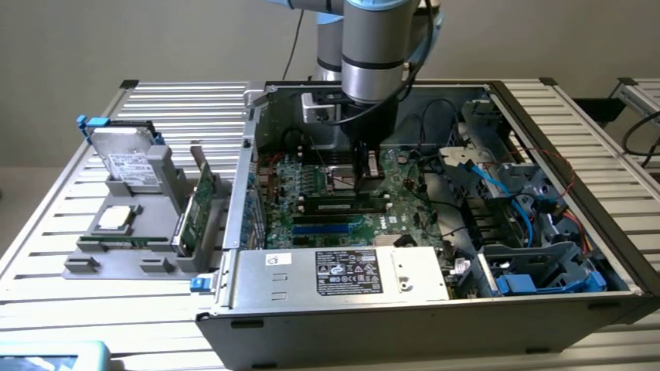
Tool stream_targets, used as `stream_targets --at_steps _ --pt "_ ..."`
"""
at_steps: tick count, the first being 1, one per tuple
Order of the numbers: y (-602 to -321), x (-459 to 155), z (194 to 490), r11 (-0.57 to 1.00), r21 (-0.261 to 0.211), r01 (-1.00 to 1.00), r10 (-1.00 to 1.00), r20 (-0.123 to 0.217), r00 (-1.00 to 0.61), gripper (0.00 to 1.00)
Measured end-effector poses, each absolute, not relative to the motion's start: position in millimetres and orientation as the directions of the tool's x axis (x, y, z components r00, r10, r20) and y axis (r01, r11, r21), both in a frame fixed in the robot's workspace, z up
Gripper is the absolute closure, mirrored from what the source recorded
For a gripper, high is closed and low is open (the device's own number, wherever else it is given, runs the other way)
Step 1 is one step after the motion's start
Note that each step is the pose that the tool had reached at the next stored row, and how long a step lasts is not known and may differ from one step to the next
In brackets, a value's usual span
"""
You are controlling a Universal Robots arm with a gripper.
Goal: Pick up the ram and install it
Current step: 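Insert the ram into the slot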
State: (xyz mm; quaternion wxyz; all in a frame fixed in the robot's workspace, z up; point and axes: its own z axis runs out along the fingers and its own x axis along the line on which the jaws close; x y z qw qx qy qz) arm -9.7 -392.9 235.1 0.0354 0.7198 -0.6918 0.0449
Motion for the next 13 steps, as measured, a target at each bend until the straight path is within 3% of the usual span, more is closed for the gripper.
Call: stream_targets --at_steps 13 --pt "-392.9 -4.6 240.4 -0.040 -0.010 -0.999 -0.992 0.118 0.039 0.71"
